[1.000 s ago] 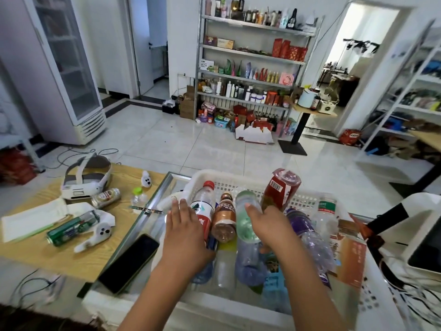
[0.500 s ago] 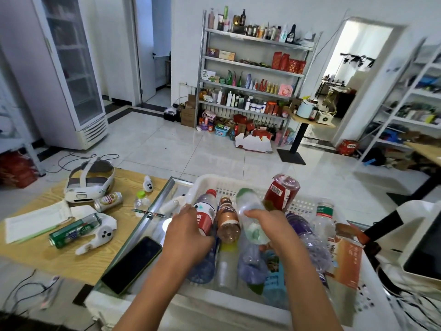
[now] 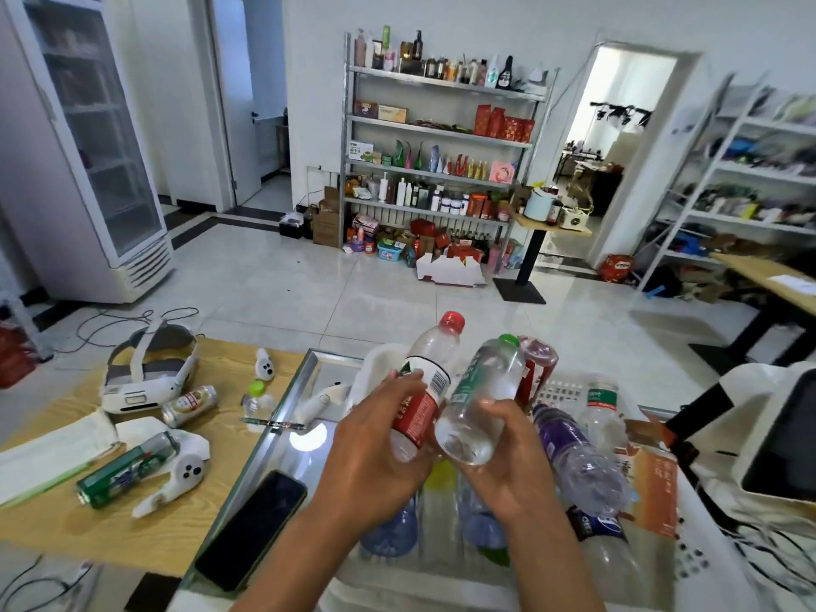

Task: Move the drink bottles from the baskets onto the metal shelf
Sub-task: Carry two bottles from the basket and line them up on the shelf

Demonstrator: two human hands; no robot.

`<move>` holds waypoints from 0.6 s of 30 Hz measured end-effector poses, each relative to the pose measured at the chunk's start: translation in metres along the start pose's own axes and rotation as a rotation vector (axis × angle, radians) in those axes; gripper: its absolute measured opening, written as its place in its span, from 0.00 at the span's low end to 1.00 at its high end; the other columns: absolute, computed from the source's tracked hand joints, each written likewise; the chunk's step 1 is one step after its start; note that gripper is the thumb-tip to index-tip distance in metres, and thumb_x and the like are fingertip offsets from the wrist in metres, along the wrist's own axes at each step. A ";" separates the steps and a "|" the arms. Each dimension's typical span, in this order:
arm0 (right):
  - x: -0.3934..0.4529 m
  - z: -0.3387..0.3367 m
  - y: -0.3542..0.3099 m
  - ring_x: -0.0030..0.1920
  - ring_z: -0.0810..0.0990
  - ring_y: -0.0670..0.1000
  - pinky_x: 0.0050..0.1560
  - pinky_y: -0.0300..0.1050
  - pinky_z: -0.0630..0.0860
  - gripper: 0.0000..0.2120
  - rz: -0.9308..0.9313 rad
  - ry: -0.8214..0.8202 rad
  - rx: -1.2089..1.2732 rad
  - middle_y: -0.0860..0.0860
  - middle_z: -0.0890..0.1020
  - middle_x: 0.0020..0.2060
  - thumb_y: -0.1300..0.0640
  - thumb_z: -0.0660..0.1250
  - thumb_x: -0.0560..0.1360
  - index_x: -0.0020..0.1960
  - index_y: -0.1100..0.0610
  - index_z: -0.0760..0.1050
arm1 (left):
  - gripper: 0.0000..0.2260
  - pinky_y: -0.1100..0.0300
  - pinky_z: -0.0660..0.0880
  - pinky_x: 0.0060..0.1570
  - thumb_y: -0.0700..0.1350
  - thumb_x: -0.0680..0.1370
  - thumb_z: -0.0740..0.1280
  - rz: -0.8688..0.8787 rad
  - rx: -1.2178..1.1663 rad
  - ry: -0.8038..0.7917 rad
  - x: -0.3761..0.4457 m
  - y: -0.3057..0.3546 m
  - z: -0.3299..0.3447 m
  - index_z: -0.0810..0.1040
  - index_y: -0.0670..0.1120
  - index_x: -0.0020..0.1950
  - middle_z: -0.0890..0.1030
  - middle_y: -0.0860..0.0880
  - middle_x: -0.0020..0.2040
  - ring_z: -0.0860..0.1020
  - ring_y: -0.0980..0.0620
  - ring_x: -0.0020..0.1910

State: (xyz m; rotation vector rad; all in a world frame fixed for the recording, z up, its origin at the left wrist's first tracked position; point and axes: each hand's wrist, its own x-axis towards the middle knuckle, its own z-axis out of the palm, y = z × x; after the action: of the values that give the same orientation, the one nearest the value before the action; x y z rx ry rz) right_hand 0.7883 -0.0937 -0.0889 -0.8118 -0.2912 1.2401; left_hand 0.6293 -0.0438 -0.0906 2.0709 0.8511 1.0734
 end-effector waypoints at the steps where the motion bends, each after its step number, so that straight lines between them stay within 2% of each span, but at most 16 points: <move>1: -0.002 0.000 0.001 0.50 0.80 0.60 0.49 0.56 0.76 0.25 0.005 -0.012 0.026 0.64 0.76 0.56 0.59 0.75 0.67 0.62 0.62 0.75 | 0.31 0.55 0.78 0.56 0.50 0.67 0.75 -0.002 -0.027 -0.021 0.001 -0.002 -0.001 0.68 0.60 0.68 0.73 0.61 0.66 0.73 0.59 0.64; 3: -0.004 0.001 0.003 0.52 0.82 0.62 0.51 0.59 0.79 0.26 0.009 0.010 0.032 0.65 0.80 0.57 0.56 0.77 0.68 0.63 0.63 0.75 | 0.36 0.60 0.79 0.52 0.45 0.67 0.76 -0.013 -0.066 -0.067 0.001 -0.006 -0.001 0.66 0.65 0.69 0.74 0.60 0.65 0.75 0.61 0.59; 6: -0.008 0.001 0.006 0.57 0.80 0.63 0.50 0.59 0.81 0.37 -0.043 0.019 -0.031 0.64 0.80 0.59 0.52 0.84 0.58 0.63 0.61 0.76 | 0.39 0.66 0.78 0.49 0.44 0.66 0.77 0.041 -0.082 -0.095 0.002 -0.010 -0.001 0.63 0.65 0.71 0.71 0.64 0.64 0.74 0.63 0.58; 7: -0.011 0.002 0.006 0.55 0.81 0.62 0.49 0.58 0.81 0.36 -0.084 0.013 -0.056 0.63 0.81 0.58 0.53 0.83 0.58 0.62 0.61 0.77 | 0.39 0.67 0.77 0.50 0.44 0.67 0.77 0.046 -0.109 -0.092 0.004 -0.010 -0.001 0.63 0.63 0.72 0.70 0.65 0.65 0.74 0.62 0.59; 9: -0.017 0.003 0.005 0.52 0.83 0.61 0.46 0.56 0.82 0.25 -0.156 -0.054 -0.065 0.63 0.82 0.56 0.58 0.76 0.66 0.62 0.61 0.77 | 0.38 0.71 0.73 0.54 0.47 0.68 0.75 0.038 -0.169 -0.076 0.010 -0.011 0.000 0.61 0.59 0.74 0.67 0.65 0.68 0.70 0.63 0.65; 11: -0.022 0.003 0.003 0.53 0.83 0.61 0.49 0.57 0.82 0.17 -0.207 -0.116 -0.041 0.65 0.82 0.57 0.61 0.68 0.70 0.58 0.61 0.81 | 0.39 0.74 0.70 0.56 0.54 0.71 0.71 -0.026 -0.257 -0.112 0.015 -0.005 0.004 0.54 0.61 0.76 0.58 0.70 0.71 0.63 0.70 0.67; 13: -0.026 0.001 0.001 0.56 0.81 0.63 0.57 0.59 0.78 0.16 -0.252 -0.121 -0.059 0.65 0.80 0.59 0.62 0.65 0.71 0.57 0.60 0.83 | 0.36 0.78 0.62 0.59 0.59 0.77 0.63 -0.082 -0.322 -0.194 0.016 0.001 0.008 0.43 0.63 0.77 0.49 0.76 0.69 0.56 0.81 0.64; 15: -0.031 0.000 -0.003 0.57 0.81 0.63 0.58 0.58 0.78 0.16 -0.274 -0.115 -0.050 0.65 0.80 0.60 0.63 0.64 0.72 0.57 0.60 0.83 | 0.31 0.84 0.57 0.55 0.54 0.81 0.57 -0.137 -0.339 -0.298 0.013 0.004 0.016 0.37 0.64 0.74 0.49 0.74 0.68 0.54 0.87 0.57; 16: -0.034 -0.003 -0.007 0.57 0.82 0.62 0.56 0.55 0.80 0.15 -0.283 -0.116 -0.040 0.65 0.81 0.59 0.64 0.64 0.73 0.56 0.60 0.84 | 0.29 0.82 0.58 0.57 0.52 0.82 0.56 -0.152 -0.357 -0.334 0.012 0.008 0.019 0.38 0.64 0.74 0.51 0.71 0.69 0.56 0.85 0.59; 17: -0.037 -0.005 -0.012 0.55 0.83 0.61 0.54 0.53 0.82 0.15 -0.292 -0.117 -0.043 0.65 0.82 0.57 0.64 0.64 0.73 0.55 0.61 0.84 | 0.28 0.76 0.61 0.63 0.52 0.82 0.56 -0.144 -0.373 -0.343 0.013 0.013 0.024 0.41 0.64 0.75 0.56 0.68 0.72 0.60 0.78 0.64; 18: -0.041 -0.009 -0.018 0.54 0.83 0.60 0.51 0.52 0.82 0.14 -0.305 -0.115 -0.060 0.64 0.82 0.56 0.63 0.65 0.72 0.55 0.60 0.84 | 0.29 0.65 0.66 0.67 0.53 0.81 0.59 -0.151 -0.390 -0.338 0.013 0.017 0.030 0.46 0.64 0.76 0.62 0.62 0.73 0.65 0.68 0.68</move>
State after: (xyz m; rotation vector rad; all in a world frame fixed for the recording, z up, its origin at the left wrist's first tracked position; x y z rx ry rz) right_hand 0.7932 -0.1361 -0.0733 -0.7177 -0.5273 0.9961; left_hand 0.6644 -0.0509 -0.0857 1.7583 0.5659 0.7132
